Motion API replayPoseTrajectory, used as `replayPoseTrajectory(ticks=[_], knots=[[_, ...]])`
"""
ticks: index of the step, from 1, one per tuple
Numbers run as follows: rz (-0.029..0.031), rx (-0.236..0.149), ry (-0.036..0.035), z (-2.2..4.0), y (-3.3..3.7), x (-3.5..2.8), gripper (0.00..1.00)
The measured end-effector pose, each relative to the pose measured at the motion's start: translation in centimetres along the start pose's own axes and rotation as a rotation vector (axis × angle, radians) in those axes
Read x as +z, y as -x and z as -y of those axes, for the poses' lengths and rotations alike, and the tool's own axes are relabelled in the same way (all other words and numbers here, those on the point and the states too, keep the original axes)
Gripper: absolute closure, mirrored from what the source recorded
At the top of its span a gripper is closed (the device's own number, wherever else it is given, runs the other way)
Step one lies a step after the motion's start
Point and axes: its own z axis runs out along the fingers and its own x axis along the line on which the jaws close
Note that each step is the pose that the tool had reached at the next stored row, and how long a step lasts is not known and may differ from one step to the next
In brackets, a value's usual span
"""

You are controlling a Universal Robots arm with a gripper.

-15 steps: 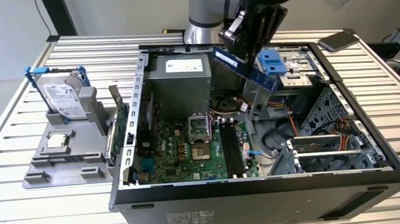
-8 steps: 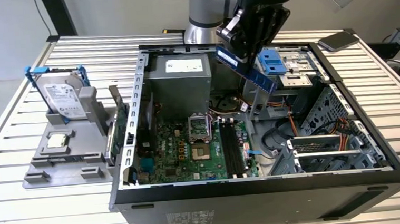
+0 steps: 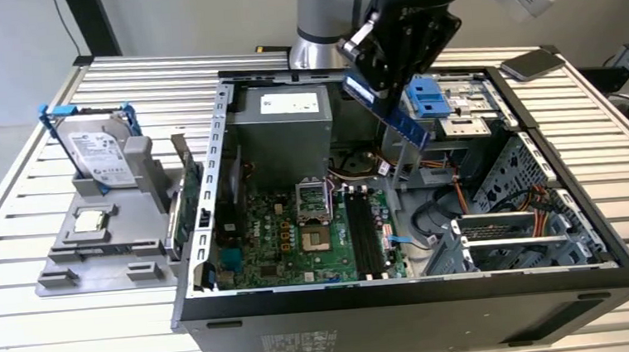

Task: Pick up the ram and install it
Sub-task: 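Insert the ram into the slot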

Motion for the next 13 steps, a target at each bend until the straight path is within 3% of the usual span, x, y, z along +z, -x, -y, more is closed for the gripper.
replayPoseTrajectory(ticks=[13], knots=[[0.0018,0.18,-0.0009,0.0,0.0,0.0,1.0]])
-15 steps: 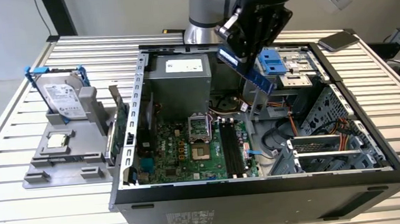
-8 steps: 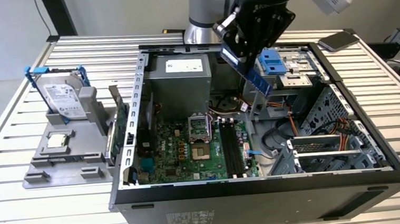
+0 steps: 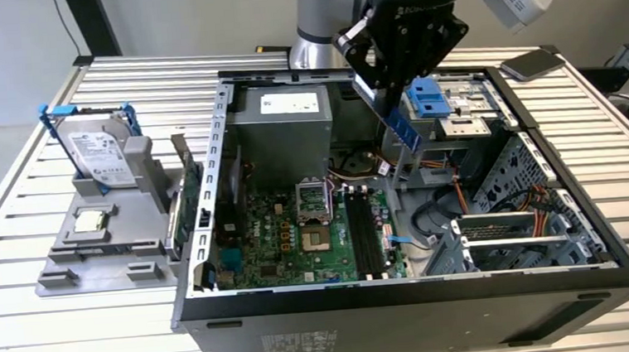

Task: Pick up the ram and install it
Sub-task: 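Insert the ram into the slot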

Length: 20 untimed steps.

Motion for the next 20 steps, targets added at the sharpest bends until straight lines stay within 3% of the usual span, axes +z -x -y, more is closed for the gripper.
replayPoseTrajectory(ticks=[5,11,17,20], knots=[[0.0005,0.049,-0.0002,0.0,0.0,0.0,1.0],[0.0005,0.053,-0.0003,0.0,0.0,0.04,1.0],[0.0005,0.056,-0.0003,0.14,0.46,0.68,1.0],[0.0008,0.074,-0.0003,0.22,0.72,1.18,1.0]])
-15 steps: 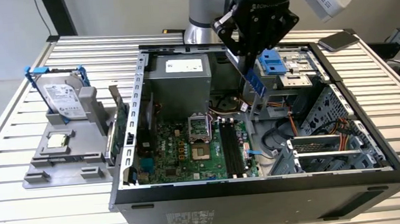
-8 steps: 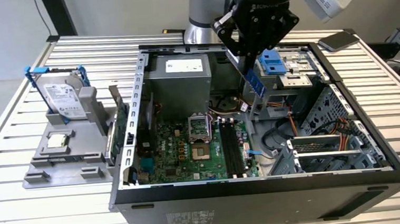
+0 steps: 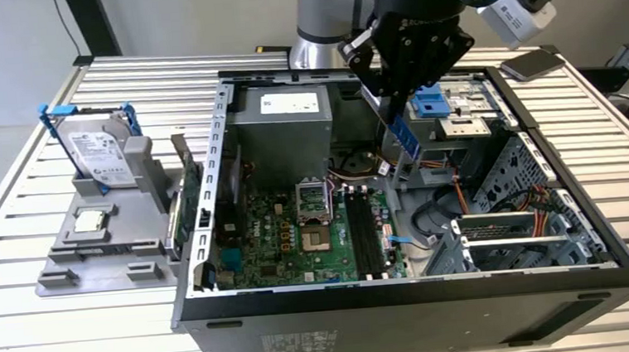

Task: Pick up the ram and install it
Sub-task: 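Insert the ram into the slot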

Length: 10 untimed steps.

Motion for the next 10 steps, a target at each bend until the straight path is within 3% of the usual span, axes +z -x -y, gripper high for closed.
replayPoseTrajectory(ticks=[4,10], knots=[[0.0003,0.04,-0.0004,0.04,0.12,0.54,1.0],[0.0004,0.058,-0.001,0.05,0.19,0.86,1.0]])
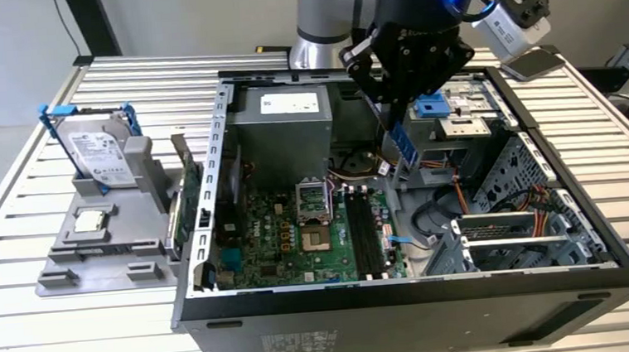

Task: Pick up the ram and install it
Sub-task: 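Insert the ram into the slot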

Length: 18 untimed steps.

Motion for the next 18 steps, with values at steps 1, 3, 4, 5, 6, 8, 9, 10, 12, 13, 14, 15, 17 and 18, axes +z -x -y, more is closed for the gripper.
replayPoseTrajectory(ticks=[1,3,4,5,6,8,9,10,12,13,14,15,17,18], knots=[[0.0001,0.002,-0.0001,0.0,0.01,0.06,1.0],[0.0001,0.007,0.0,0.01,0.05,0.24,1.0],[0.0001,0.009,-0.0001,0.02,0.08,0.33,1.0],[0.0001,0.012,-0.0002,0.02,0.1,0.4,1.0],[0.0001,0.014,-0.0002,0.02,0.12,0.48,1.0],[0.0002,0.019,-0.0002,0.04,0.18,0.67,1.0],[0.0002,0.022,-0.0003,0.04,0.21,0.77,1.0],[0.0002,0.024,-0.0003,0.04,0.23,0.85,1.0],[0.0002,0.029,-0.0006,0.05,0.28,1.0,1.0],[0.0002,0.031,-0.0007,0.06,0.3,1.08,1.0],[0.0002,0.033,-0.0009,0.06,0.32,1.14,1.0],[0.0003,0.036,-0.001,0.06,0.34,1.21,1.0],[0.0002,0.04,-0.0015,0.07,0.37,1.34,1.0],[0.0002,0.043,-0.0018,0.07,0.39,1.41,1.0]])
